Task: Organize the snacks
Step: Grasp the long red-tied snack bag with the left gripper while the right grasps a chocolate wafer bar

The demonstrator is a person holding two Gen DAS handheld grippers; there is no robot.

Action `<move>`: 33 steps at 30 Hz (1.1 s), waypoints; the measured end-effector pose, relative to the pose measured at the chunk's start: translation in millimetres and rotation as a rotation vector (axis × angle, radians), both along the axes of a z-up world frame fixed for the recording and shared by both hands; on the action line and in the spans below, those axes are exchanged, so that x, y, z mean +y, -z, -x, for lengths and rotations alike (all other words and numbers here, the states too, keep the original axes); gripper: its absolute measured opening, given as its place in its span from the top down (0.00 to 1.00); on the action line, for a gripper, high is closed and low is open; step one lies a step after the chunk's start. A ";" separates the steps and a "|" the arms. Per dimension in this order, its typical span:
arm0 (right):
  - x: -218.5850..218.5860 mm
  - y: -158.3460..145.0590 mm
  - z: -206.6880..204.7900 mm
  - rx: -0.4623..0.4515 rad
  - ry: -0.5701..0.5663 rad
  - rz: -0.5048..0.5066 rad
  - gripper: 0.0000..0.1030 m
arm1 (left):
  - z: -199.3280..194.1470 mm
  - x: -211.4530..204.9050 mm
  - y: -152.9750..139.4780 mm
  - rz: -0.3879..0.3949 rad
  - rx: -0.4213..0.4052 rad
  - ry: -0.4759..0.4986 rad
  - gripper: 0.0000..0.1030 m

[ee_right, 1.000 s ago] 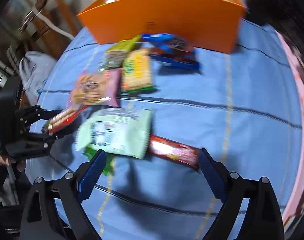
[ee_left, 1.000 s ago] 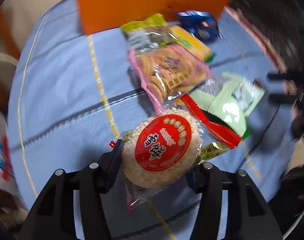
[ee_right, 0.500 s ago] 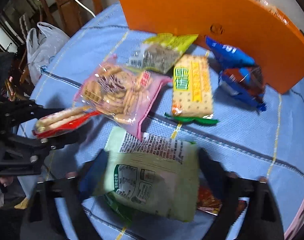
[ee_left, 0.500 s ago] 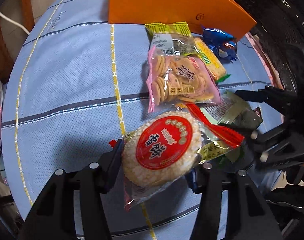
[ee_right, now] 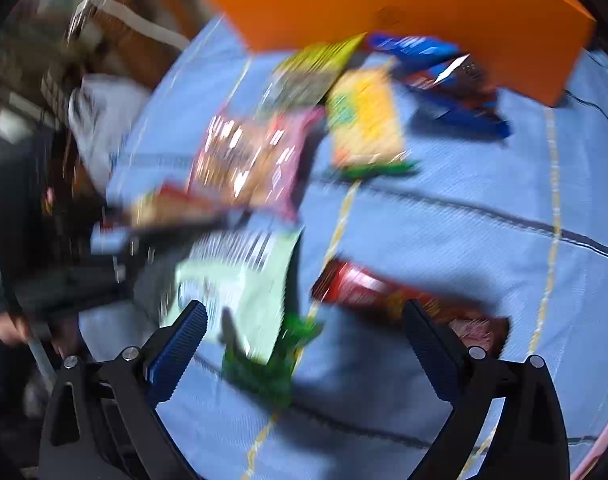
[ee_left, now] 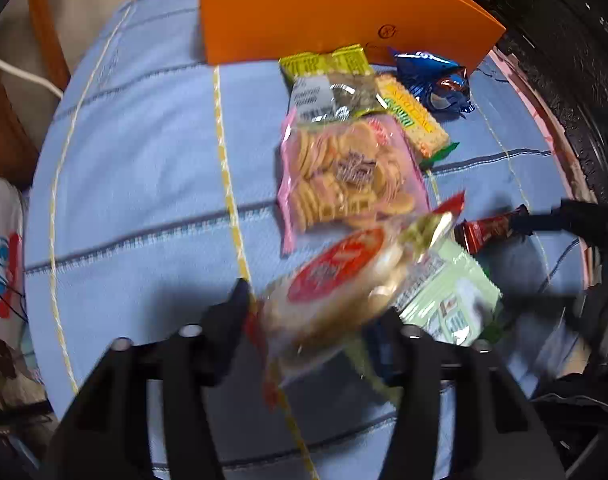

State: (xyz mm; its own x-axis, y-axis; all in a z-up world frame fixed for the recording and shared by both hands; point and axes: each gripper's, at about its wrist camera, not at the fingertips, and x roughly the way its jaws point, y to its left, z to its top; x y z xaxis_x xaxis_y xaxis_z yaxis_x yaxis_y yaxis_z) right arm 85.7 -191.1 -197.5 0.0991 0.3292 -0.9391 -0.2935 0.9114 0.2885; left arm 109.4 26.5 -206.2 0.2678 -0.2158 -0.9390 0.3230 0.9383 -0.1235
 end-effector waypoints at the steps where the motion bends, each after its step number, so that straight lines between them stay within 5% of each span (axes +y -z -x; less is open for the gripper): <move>1: 4.5 0.8 2.6 -0.008 -0.010 0.006 0.05 | -2.0 -6.5 -1.0 -0.018 -0.013 0.014 0.39; 6: 33.8 -3.2 14.2 -0.087 -0.110 0.095 0.05 | -12.3 -43.9 -1.1 -0.033 -0.031 0.115 0.40; 8: 31.1 -7.9 14.8 -0.096 -0.103 0.084 0.05 | -15.2 -49.4 5.8 -0.034 -0.009 0.124 0.66; 12: -2.8 -23.4 9.5 -0.124 -0.045 0.077 0.05 | -15.7 -32.9 -1.5 0.043 0.003 0.067 0.77; 19: -42.0 -6.2 4.6 -0.155 -0.170 0.254 0.06 | -9.4 15.6 -1.5 0.147 0.056 -0.047 0.81; 22: -24.4 16.3 2.9 -0.169 -0.284 0.342 0.19 | -11.5 19.9 9.0 0.154 0.092 -0.075 0.81; 25: -21.6 15.4 -8.1 -0.143 -0.277 0.286 0.36 | -14.3 14.5 18.9 0.135 0.116 -0.082 0.82; 26: -22.4 11.7 -10.1 -0.134 -0.276 0.282 0.66 | -13.9 15.1 19.5 0.136 0.114 -0.085 0.82; 27: -25.1 4.8 -12.6 -0.132 -0.265 0.289 0.75 | -13.4 15.5 19.9 0.141 0.118 -0.089 0.82; 33: -62.3 -45.7 -16.9 -0.149 -0.146 0.150 0.78 | -6.5 26.4 4.4 0.196 0.097 -0.117 0.86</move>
State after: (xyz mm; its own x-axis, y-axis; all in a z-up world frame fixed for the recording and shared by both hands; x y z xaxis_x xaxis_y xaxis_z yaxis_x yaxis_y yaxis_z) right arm 102.6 -253.4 -151.8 0.2021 0.2086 -0.9569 -0.4545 0.8855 0.0970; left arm 115.9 52.8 -210.5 0.2126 -0.3692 -0.9047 0.1913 0.9237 -0.3320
